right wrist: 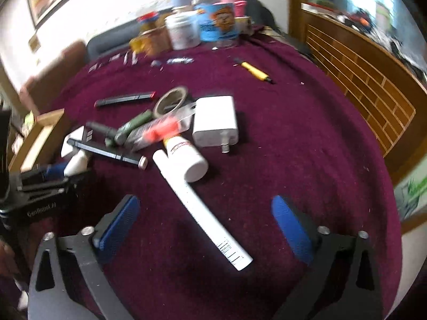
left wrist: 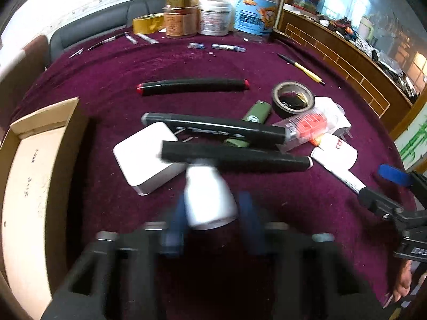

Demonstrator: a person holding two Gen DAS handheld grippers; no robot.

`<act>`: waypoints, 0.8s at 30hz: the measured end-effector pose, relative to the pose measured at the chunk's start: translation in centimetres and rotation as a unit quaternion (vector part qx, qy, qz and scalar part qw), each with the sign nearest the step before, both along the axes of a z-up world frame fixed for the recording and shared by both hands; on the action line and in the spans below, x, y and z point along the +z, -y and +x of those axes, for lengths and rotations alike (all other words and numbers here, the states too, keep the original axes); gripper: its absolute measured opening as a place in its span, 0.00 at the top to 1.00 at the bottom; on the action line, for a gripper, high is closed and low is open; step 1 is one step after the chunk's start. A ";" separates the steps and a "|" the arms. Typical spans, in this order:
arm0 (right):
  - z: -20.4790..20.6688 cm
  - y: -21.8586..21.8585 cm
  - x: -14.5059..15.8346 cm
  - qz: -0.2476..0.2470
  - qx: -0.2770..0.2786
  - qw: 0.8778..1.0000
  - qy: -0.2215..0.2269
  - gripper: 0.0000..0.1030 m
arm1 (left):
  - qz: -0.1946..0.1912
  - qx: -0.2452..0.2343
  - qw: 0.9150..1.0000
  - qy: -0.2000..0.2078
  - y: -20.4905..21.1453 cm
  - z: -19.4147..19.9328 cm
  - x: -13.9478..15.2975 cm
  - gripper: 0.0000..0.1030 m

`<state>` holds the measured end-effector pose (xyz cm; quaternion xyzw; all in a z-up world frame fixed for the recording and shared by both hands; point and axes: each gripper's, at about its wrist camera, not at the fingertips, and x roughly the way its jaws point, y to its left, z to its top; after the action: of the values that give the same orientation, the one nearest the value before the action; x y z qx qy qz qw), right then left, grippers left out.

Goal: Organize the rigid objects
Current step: 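Grasp the white glue bottle with the left tool while the right tool grasps the white tube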

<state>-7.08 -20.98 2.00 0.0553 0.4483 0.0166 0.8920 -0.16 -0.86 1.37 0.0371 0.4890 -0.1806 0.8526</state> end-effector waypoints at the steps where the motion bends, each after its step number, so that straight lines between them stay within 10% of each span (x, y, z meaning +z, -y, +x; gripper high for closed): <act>1: 0.2 -0.3 -0.1 -0.007 0.009 1.000 -0.005 0.17 | -0.016 0.000 1.000 -0.010 -0.5 0.1 0.0 0.77; 10: 1.6 -2.1 -1.3 -0.055 0.050 0.997 -0.028 0.38 | -0.089 0.028 0.996 -0.018 -4.5 -2.1 2.4 0.79; 17: 1.1 -2.6 -1.4 -0.048 0.054 0.997 -0.041 0.87 | -0.105 0.030 0.994 -0.006 -5.4 -3.2 3.2 0.79; 24: -1.4 -3.4 0.3 0.018 0.061 0.998 -0.027 0.88 | -0.135 0.028 0.990 0.012 -8.2 -5.2 5.9 0.79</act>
<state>-8.50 -17.62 2.30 0.0441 0.4748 0.0772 0.8756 -5.41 7.38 7.30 -0.0905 0.4511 -0.2205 0.8601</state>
